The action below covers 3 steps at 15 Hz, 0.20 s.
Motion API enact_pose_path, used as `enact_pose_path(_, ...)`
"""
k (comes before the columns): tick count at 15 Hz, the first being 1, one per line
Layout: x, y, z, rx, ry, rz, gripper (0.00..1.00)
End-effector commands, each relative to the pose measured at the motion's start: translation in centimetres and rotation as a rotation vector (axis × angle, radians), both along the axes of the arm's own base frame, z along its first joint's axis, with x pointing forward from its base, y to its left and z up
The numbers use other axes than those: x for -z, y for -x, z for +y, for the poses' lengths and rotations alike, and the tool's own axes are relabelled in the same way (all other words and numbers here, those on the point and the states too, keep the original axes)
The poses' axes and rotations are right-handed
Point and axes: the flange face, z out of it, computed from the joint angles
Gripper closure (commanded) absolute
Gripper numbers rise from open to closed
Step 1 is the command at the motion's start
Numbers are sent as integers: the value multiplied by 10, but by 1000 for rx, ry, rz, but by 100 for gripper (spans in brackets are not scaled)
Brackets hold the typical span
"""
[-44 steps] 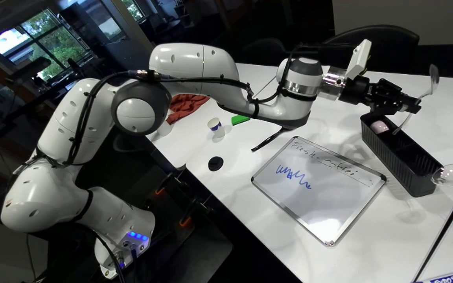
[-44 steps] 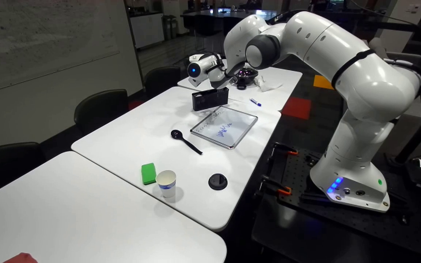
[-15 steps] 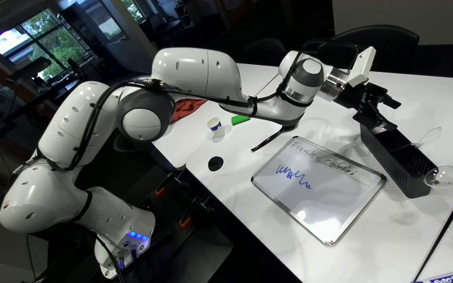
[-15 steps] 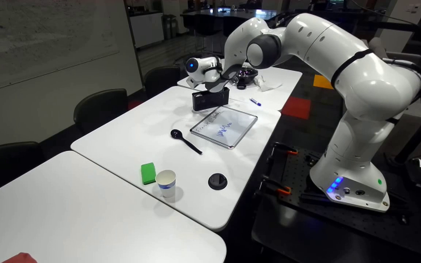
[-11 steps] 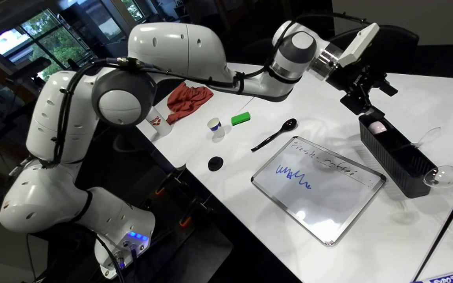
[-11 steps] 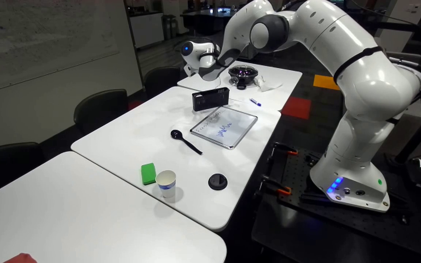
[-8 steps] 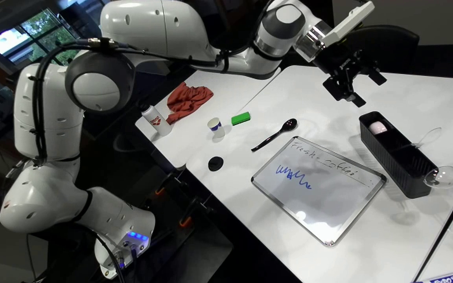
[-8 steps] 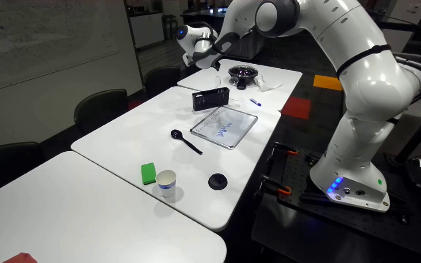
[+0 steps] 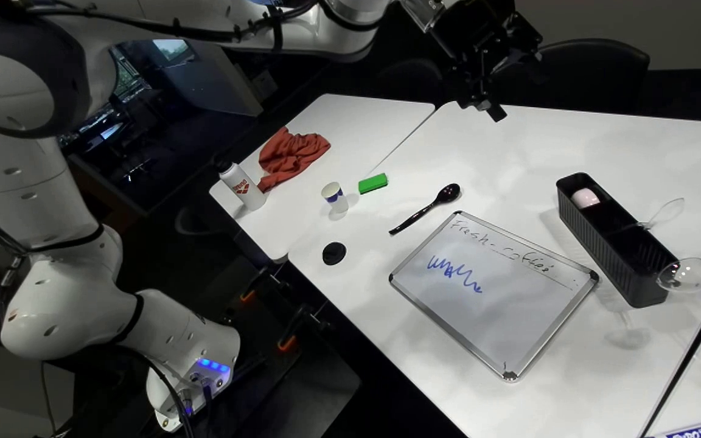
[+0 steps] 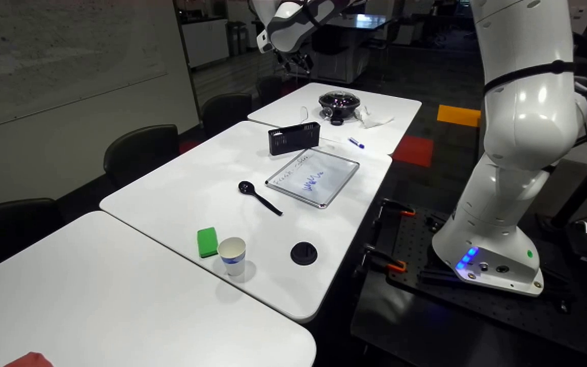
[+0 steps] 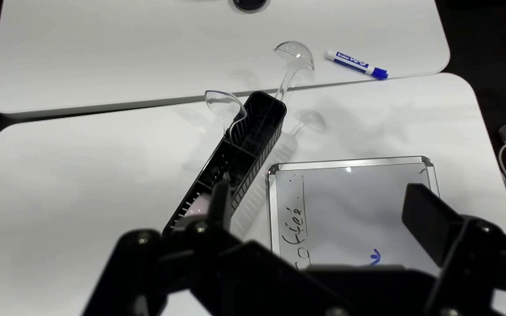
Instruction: Put the clear spoon in the black cutlery holder
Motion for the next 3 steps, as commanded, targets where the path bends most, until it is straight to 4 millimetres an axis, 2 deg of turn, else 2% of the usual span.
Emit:
enact_pose_path(1,-29,35,11,-17,-82,-43,0)
enact_pose_path(3,-37,44,11,-26,-116,-54,0)
